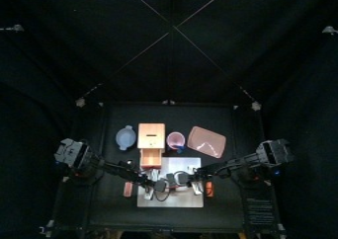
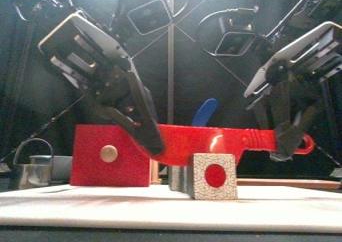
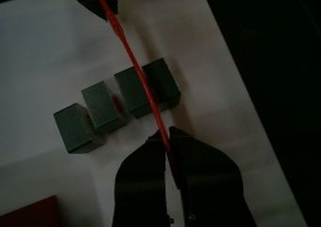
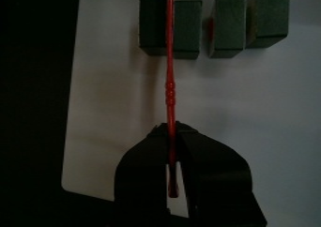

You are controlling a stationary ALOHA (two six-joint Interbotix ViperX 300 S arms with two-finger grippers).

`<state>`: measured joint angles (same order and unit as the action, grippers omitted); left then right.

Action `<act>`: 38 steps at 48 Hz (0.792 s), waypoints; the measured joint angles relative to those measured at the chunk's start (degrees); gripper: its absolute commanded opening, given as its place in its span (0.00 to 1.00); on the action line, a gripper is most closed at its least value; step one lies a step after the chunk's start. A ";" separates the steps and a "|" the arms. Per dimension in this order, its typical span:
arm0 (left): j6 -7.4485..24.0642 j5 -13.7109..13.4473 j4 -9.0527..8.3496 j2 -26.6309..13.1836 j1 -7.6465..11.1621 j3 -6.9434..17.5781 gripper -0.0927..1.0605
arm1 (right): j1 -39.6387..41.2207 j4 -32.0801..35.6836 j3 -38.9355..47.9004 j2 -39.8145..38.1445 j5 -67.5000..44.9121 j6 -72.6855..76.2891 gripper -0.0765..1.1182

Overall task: Place sushi on board then cut the sushi with the knife then place the pieces on the plate
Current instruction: Cut the sushi into 4 pieces

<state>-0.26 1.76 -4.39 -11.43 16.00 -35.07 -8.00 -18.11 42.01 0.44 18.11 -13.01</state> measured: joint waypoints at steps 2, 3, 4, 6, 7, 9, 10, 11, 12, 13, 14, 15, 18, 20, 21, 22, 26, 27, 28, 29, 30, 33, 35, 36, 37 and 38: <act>-0.09 0.00 0.00 -0.62 0.00 0.09 0.34 | 0.00 -0.44 0.00 0.79 -0.18 0.00 0.34; -0.09 0.00 0.00 -0.79 0.00 0.18 0.34 | 0.00 -0.62 0.00 1.14 -0.26 0.00 0.34; 0.00 0.00 -0.09 -1.14 0.00 0.35 0.34 | 0.00 -0.88 -0.09 1.58 -0.26 0.00 0.34; 0.00 0.00 0.00 -1.41 0.00 0.53 0.34 | 0.00 -1.41 -0.26 2.11 -0.35 0.00 0.34; 0.00 0.00 -0.09 -1.49 0.09 0.62 0.34 | 0.00 -1.67 -0.26 2.29 -0.35 -0.09 0.34; -0.09 0.09 0.00 -1.58 0.26 0.79 0.34 | 0.00 -2.11 -0.35 2.55 -0.35 -0.09 0.34; 0.00 0.00 -0.09 -1.67 0.26 0.88 0.34 | 0.00 -2.46 -0.35 2.64 -0.35 -0.09 0.34; 0.00 0.00 -0.09 -1.76 0.26 0.97 0.34 | 0.00 -2.72 -0.44 2.72 -0.35 -0.09 0.34; 0.00 0.00 0.00 -1.67 0.35 0.97 0.34 | 0.00 -2.90 -0.44 2.72 -0.35 -0.09 0.34; 0.00 0.00 0.00 -1.67 0.35 0.97 0.34 | 0.00 -2.99 -0.44 2.72 -0.35 -0.09 0.34; -0.09 0.00 0.00 -1.67 0.35 0.97 0.34 | 0.00 -3.08 -0.53 2.72 -0.35 -0.09 0.34; 0.00 0.00 0.00 -1.67 0.35 0.97 0.34 | 0.00 -3.08 -0.53 2.72 -0.35 -0.09 0.34; 0.00 -0.09 0.00 -1.49 0.35 0.97 0.34 | 0.00 -2.90 -0.79 2.55 -0.35 -0.09 0.34; 0.00 -0.26 0.00 -1.23 0.35 0.97 0.34 | 0.00 -2.55 -0.88 2.29 -0.18 -0.09 0.34; -0.09 -0.35 -0.09 -1.14 0.35 0.97 0.34 | 0.00 -2.37 -0.97 2.11 0.00 -0.09 0.34; -0.09 -0.53 0.00 -0.88 0.35 0.97 0.34 | 0.00 -1.85 -1.05 1.76 0.26 -0.09 0.34; 0.00 -1.49 -0.18 0.97 0.35 0.97 0.34 | 0.00 -0.44 -1.23 -0.44 1.23 -0.09 0.34; -0.09 -1.76 -0.26 1.41 0.35 0.97 0.34 | 0.00 0.00 -1.23 -1.23 1.67 -0.09 0.34; -0.09 -2.02 -0.53 1.93 0.35 0.97 0.34 | 0.00 0.35 -1.23 -1.76 1.85 0.00 0.34; 0.00 -2.20 -0.70 2.37 0.26 0.97 0.34 | 0.00 0.79 -1.23 -2.55 2.02 -0.09 0.34; 0.00 -2.37 -0.97 2.81 0.18 0.97 0.34 | 0.00 1.05 -1.23 -3.08 2.20 0.00 0.34; 0.00 -2.72 -2.29 4.13 -0.09 0.97 0.34 | 0.00 1.93 -1.23 -4.83 2.81 0.00 0.34; 0.00 -2.90 -3.43 5.01 -0.35 0.88 0.34 | 0.26 2.46 -1.23 -5.89 3.34 0.00 0.34; 0.00 -2.90 -4.04 5.54 -0.53 0.88 0.34 | 0.35 2.72 -1.23 -6.33 3.60 0.00 0.34; 0.00 -2.90 -4.39 5.98 -0.79 0.88 0.35 | 0.62 2.99 -1.23 -7.12 3.96 0.09 0.34; 0.00 -2.99 -4.83 6.42 -1.14 0.88 0.35 | 0.79 3.08 -1.23 -7.56 4.13 0.00 0.34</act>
<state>-0.26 -1.23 -9.23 -5.01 14.85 -34.19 -7.21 -15.03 40.78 -7.12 22.24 -13.01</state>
